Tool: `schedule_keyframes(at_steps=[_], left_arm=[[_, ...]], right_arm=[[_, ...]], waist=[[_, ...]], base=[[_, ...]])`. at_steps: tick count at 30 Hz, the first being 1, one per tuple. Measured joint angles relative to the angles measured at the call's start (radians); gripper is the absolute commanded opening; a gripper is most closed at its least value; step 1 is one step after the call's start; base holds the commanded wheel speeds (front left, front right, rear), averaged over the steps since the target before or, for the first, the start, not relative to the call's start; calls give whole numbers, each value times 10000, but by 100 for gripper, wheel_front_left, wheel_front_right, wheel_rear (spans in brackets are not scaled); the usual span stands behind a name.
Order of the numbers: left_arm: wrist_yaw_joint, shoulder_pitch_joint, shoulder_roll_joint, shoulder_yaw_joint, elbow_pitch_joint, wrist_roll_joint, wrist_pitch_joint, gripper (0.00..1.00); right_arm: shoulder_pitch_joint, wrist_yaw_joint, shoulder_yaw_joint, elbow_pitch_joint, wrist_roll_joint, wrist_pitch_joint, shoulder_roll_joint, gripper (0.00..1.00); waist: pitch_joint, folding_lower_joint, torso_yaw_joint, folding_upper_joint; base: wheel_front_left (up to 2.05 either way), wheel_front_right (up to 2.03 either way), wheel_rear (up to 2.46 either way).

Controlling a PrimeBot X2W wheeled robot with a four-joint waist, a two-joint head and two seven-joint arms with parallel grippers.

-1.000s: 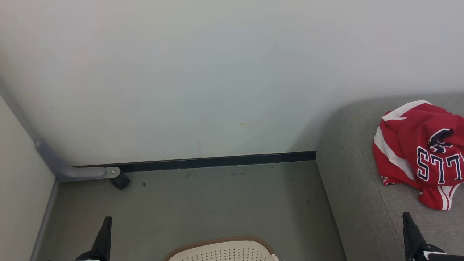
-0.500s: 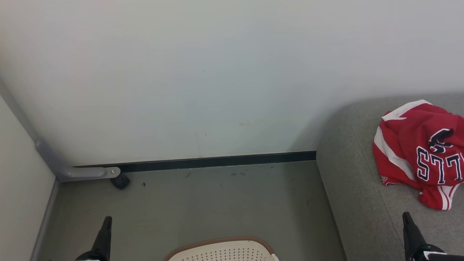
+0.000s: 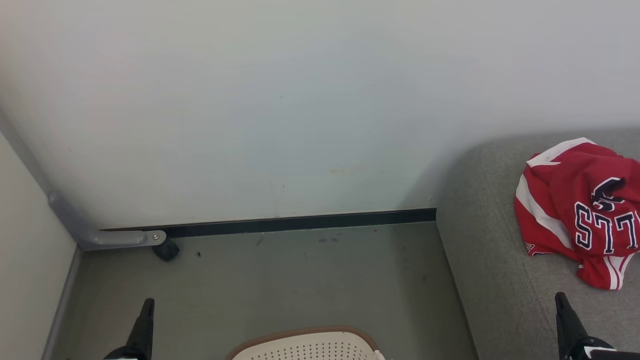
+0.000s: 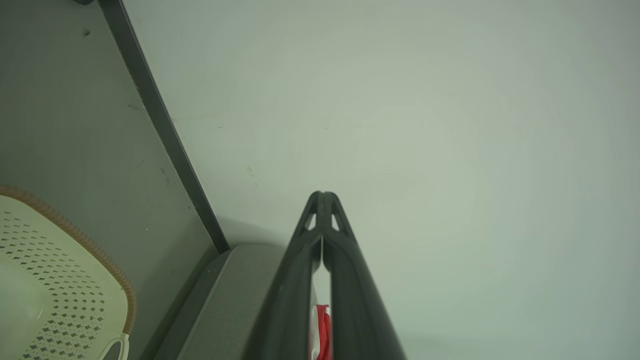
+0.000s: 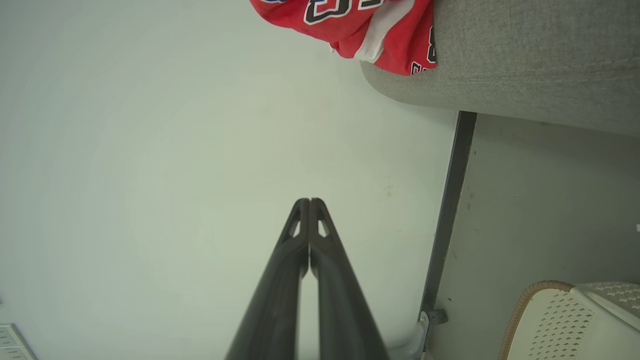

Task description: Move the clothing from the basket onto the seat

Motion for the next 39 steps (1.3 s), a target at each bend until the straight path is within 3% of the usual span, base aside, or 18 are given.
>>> schedule_keyframes(at_steps=[39], left_arm=[[0, 0, -2, -2, 2, 0, 0, 0]], right_arm=[[0, 0, 0, -2, 0, 0, 2, 0]], waist=[[0, -1, 0, 0]], base=[[0, 0, 0]])
